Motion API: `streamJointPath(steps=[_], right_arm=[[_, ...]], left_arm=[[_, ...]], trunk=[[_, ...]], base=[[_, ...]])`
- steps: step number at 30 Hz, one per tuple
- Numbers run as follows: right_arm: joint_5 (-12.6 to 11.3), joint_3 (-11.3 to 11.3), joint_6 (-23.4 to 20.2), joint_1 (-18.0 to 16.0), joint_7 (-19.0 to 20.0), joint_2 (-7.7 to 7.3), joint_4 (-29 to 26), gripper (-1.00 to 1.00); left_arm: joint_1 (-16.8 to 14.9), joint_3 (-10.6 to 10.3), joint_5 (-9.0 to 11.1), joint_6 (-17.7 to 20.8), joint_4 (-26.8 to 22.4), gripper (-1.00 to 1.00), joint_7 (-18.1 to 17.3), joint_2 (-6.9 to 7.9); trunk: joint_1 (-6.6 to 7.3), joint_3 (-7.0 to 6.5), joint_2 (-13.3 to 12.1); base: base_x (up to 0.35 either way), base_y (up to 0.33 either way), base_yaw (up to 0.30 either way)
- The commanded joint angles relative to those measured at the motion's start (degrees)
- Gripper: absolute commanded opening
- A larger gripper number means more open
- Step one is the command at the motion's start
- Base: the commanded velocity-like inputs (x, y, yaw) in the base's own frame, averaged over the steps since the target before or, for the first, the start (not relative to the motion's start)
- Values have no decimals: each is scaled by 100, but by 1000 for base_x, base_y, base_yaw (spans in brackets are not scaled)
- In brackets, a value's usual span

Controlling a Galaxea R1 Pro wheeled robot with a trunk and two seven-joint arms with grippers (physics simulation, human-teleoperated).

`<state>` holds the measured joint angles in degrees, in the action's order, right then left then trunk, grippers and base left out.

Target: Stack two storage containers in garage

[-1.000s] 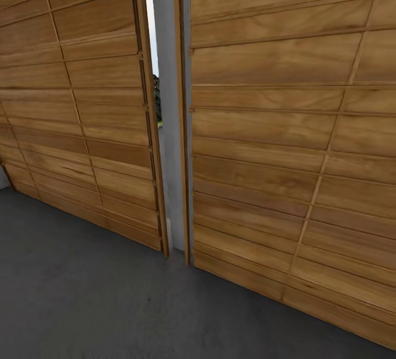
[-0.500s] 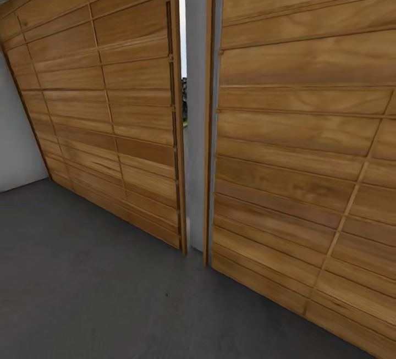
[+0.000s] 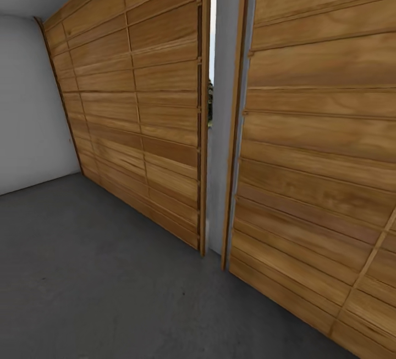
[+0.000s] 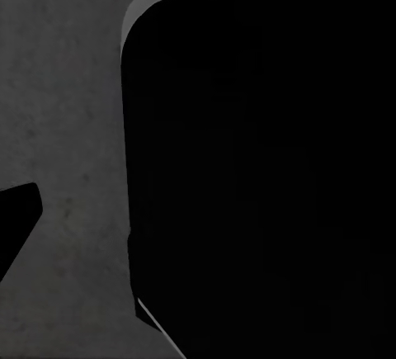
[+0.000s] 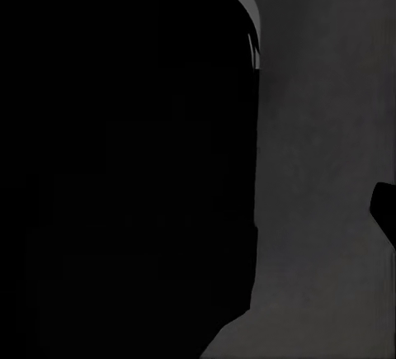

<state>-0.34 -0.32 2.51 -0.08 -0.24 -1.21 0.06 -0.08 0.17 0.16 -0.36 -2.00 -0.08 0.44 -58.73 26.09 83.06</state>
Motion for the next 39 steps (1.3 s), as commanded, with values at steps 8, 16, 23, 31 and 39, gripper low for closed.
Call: streamJointPath(steps=[8,16,23,31,39], right_arm=[[-13,-3,5,-1,3,3,3,100],[-12,-8,19,-1,6,17,3,100],[-7,-25,15,-1,6,24,-4,100],[-18,-11,3,-1,6,34,-2,100],[-19,-17,1,-1,6,35,1,100]], left_arm=[[-1,9,11,-1,-3,100,-8,-160],[-1,200,261,-32,10,100,-20,-156],[-1,382,584,-81,15,100,-31,-150],[-1,407,630,-177,17,100,1,-157],[-1,363,615,-214,20,100,5,-168]], trunk=[[0,-21,2],[0,-46,2],[0,-69,2],[0,-95,2],[0,-120,2]], base=[[0,0,270],[0,0,270],[0,0,270],[0,0,270],[0,0,270]])
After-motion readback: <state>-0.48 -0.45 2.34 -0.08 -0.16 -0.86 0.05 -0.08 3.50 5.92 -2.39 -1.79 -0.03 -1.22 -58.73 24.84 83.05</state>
